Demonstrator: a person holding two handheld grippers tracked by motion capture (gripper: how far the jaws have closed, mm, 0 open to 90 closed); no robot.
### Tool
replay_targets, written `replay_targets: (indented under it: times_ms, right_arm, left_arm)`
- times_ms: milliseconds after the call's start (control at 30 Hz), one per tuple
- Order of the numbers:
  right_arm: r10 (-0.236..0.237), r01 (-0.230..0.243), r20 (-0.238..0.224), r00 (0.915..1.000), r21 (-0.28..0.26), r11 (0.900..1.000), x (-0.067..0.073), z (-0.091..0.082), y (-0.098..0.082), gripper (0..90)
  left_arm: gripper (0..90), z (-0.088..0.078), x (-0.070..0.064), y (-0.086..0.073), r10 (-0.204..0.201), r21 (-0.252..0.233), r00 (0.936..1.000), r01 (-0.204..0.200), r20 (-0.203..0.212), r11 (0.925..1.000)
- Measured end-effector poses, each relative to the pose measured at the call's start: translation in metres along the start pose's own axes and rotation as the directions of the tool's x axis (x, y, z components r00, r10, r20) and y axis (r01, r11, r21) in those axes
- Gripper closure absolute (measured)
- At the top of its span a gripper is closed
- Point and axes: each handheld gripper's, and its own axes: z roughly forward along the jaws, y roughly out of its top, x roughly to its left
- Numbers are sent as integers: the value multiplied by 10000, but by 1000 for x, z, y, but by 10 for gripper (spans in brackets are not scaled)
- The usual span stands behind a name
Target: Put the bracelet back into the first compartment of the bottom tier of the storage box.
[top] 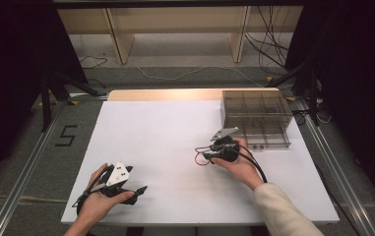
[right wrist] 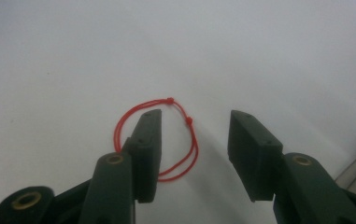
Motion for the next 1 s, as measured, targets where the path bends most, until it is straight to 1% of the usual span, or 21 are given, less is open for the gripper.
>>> replay_targets:
  times_ms: [33,100,133,167,233,300,367,400,433,533,600,633,700,767,833,867,933,1000]
  right_arm:
    - [0,0,0,10000,0,10000,0,0,0,559]
    - [98,-98,-48,9999,-20,10000,-2,5,2,574]
    - [70,-70,-72,9999,-24,10000,-3,7,2,579]
    - [117,-116,-66,9999,79,9999,-3,8,3,586]
    - [125,-124,-109,9999,93,9999,-3,11,3,602]
    - [-29,31,-119,9999,135,9999,-3,13,4,614]
    - [-90,92,-126,9999,126,9999,-3,15,5,627]
    - [-47,49,-129,9999,80,10000,-2,15,6,637]
    - [-199,200,-135,9997,120,9997,-3,16,6,647]
    - [-175,176,-67,9998,194,9997,-1,18,7,679]
    - [-324,326,-126,9994,179,9993,-2,20,7,701]
    - [-242,246,-154,9996,221,9995,-1,19,7,717]
    - [-333,337,-198,9992,180,9993,-2,20,7,733]
    - [-308,313,-268,9992,165,9994,-2,20,7,759]
    - [-118,122,-345,9993,114,9999,-3,21,7,789]
    - [-118,122,-345,9993,114,9999,-3,21,7,789]
    - [31,-26,-408,9992,122,9999,-4,21,7,822]
    - [23,-17,-426,9991,137,9999,-4,21,7,838]
  left_arm:
    - [168,0,0,0,3,-5,10000,-3,2,10000]
    - [169,0,0,0,-14,-4,10000,14,8,10000]
    - [168,0,0,0,-14,-4,10000,14,8,10000]
    - [169,0,0,0,-24,-6,10000,24,8,10000]
    - [169,0,0,0,-23,-7,10000,23,11,10000]
    - [170,0,0,0,-27,-9,10000,27,17,10000]
    - [170,1,0,-1,-26,-6,10000,26,27,10000]
    - [171,1,0,-1,-22,8,10000,22,46,10000]
    - [171,1,0,-1,-24,11,10000,24,59,10000]
    - [172,1,0,-1,-8,8,10000,7,73,10000]
    - [172,1,0,-1,-17,1,10000,17,67,10000]
    - [172,1,0,-1,-17,1,10000,17,67,10000]
    - [172,1,0,-1,-17,4,10000,17,68,10000]
    - [172,1,0,-1,-9,5,10000,9,68,10000]
    - [172,1,0,-1,2,1,10000,-2,77,10000]
    - [172,1,0,-1,3,2,10000,-3,78,10000]
    - [172,1,0,-1,8,5,10000,-8,87,10000]
    - [172,1,0,-1,-13,5,10000,13,92,10000]
